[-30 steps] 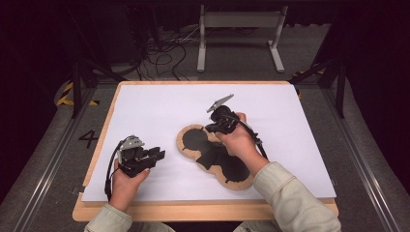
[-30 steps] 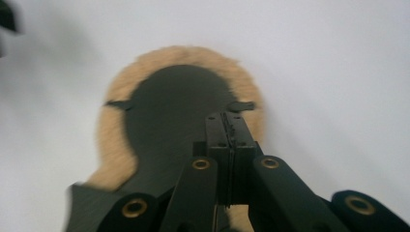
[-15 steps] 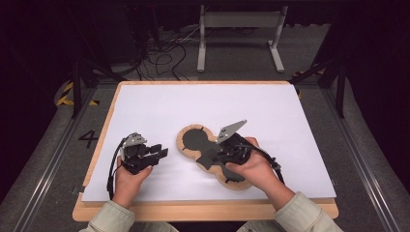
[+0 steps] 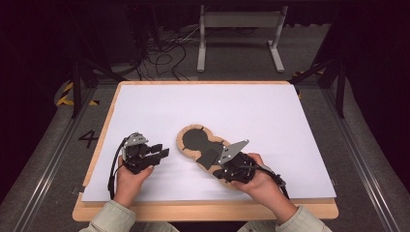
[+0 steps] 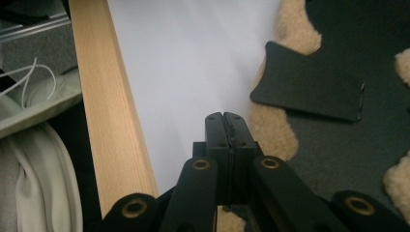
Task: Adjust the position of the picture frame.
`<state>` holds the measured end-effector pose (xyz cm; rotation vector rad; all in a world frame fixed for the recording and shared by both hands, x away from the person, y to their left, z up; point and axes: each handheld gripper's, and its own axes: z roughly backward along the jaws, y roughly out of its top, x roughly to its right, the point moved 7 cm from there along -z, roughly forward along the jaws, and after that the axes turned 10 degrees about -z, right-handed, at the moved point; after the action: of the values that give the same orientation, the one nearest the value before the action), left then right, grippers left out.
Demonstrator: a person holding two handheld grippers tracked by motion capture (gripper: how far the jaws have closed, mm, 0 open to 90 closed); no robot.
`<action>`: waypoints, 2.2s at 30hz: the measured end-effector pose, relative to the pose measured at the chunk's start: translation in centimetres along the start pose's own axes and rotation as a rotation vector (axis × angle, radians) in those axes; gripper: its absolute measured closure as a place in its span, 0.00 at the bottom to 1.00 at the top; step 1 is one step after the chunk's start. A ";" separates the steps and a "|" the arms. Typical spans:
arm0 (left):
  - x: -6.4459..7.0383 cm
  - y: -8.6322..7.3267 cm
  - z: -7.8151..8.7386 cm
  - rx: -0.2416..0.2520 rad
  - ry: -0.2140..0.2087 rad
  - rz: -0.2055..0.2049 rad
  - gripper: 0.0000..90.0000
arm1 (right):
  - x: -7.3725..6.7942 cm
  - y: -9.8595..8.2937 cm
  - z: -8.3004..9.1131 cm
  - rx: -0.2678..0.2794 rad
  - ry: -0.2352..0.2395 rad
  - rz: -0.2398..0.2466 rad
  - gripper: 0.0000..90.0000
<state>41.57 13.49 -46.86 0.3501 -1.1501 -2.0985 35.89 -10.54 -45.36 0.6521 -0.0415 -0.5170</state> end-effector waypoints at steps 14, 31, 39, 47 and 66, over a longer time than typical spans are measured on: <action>0.0 0.2 -0.2 0.008 -0.003 0.007 0.64 | -0.3 -2.6 -2.3 -0.110 -0.010 -0.020 1.00; 0.1 0.8 -0.7 0.007 -0.013 -0.006 0.64 | 2.7 -4.1 -0.9 -0.125 -0.116 -0.080 1.00; 0.6 1.1 -1.3 0.003 -0.029 -0.019 0.65 | 5.6 -5.3 0.5 -0.106 -0.195 -0.149 1.00; 0.9 1.3 -2.0 -0.009 -0.040 -0.027 0.66 | 7.8 -5.9 1.3 -0.074 -0.264 -0.206 1.00; 0.4 0.9 -2.3 -0.021 -0.018 -0.033 0.68 | 16.7 -9.8 6.0 0.011 -0.489 -0.545 1.00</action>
<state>42.93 11.47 -47.38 0.3432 -1.1393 -2.1443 44.96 -28.42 -48.38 0.5315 -0.3341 -1.1964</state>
